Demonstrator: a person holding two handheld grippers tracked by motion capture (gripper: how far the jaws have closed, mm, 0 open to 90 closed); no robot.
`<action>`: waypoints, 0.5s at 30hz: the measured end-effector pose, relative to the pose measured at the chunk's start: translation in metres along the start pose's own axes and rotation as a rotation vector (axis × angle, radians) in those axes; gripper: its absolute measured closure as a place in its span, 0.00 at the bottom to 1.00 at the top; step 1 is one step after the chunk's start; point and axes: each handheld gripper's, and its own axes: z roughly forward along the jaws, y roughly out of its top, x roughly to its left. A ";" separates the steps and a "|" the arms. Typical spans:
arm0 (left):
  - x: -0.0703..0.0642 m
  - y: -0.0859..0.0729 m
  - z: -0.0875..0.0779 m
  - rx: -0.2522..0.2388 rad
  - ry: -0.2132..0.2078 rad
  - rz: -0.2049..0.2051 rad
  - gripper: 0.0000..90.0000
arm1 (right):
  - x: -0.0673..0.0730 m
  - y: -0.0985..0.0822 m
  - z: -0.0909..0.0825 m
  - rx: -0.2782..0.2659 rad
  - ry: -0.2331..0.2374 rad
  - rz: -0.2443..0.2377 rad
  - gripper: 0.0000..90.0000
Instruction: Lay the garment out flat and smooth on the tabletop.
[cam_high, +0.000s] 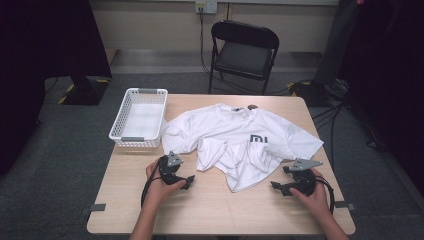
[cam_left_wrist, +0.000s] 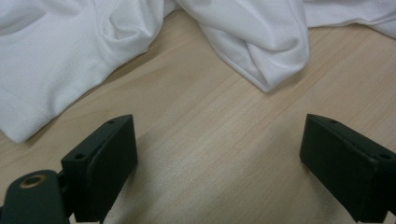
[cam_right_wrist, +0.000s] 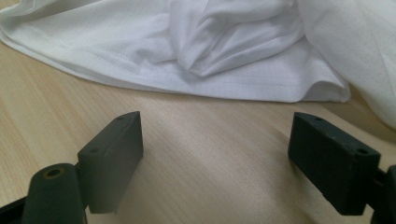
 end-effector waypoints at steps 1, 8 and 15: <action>0.000 0.000 0.000 0.000 0.001 0.001 0.12 | 0.000 0.000 0.000 0.000 0.000 0.000 0.19; 0.000 0.000 0.000 0.000 -0.001 0.000 0.12 | -0.001 0.000 -0.001 -0.001 -0.030 0.028 0.20; 0.000 0.000 0.000 0.001 -0.003 0.000 0.11 | -0.004 0.007 -0.009 -0.080 -0.078 0.067 0.43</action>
